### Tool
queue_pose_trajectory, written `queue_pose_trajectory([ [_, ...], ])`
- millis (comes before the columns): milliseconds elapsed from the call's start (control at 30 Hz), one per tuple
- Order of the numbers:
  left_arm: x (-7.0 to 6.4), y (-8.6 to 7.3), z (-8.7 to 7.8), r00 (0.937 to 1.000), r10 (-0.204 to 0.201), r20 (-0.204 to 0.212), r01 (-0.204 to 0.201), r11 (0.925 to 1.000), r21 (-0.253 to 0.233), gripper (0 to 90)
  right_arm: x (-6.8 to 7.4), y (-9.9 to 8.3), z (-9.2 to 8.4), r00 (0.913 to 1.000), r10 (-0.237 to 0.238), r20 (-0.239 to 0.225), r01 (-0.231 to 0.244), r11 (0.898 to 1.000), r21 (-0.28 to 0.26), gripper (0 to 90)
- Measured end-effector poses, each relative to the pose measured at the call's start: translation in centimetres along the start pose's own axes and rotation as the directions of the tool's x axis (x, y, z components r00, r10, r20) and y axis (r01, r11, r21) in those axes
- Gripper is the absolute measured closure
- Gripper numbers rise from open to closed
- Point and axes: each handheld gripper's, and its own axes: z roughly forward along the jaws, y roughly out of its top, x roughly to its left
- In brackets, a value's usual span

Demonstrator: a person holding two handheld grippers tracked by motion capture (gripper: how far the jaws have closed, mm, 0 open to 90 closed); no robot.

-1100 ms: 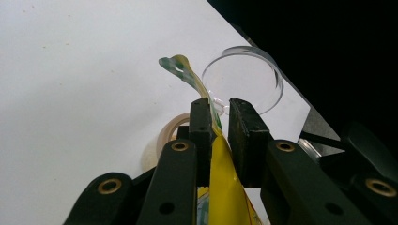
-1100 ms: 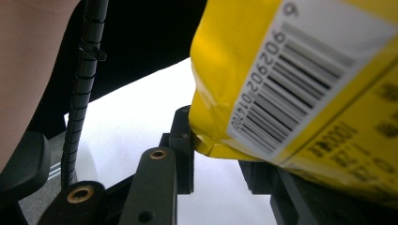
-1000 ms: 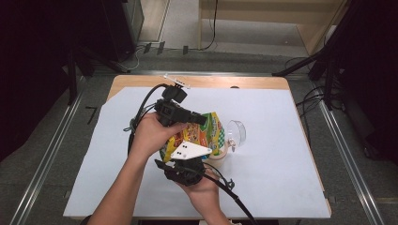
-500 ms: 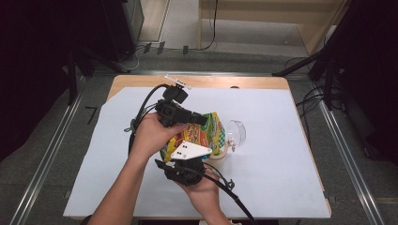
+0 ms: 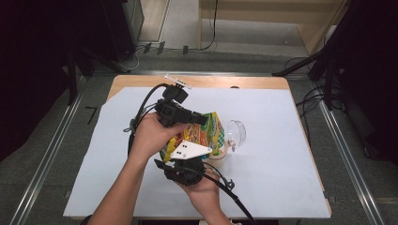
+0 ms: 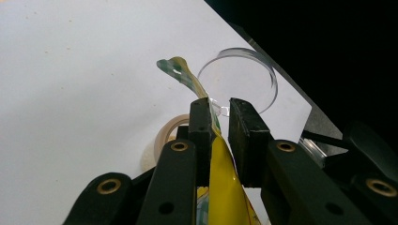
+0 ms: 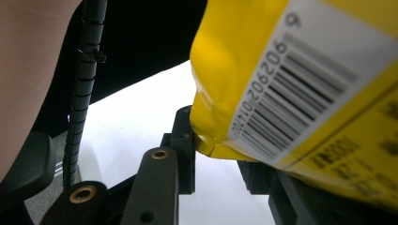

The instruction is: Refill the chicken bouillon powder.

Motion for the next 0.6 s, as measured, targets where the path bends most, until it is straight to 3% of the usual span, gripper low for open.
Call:
queue_pose_trajectory([
  [400, -0.05, 0.02, -0.08, 1.0, 0.004, -0.003, -0.004, 1.0, 0.002, 79.4, 0.04, 0.15, -0.05, 1.0, 0.001, -0.002, -0.001, 1.0, 0.006, 72.0],
  [600, 0.42, -0.01, 0.07, 0.9999, -0.016, 0.003, 0.016, 0.9998, 0.01, 79.2, 0.04, 0.1, 0.04, 1.0, 0.001, 0.001, -0.001, 1.0, 0.016, 71.9],
])
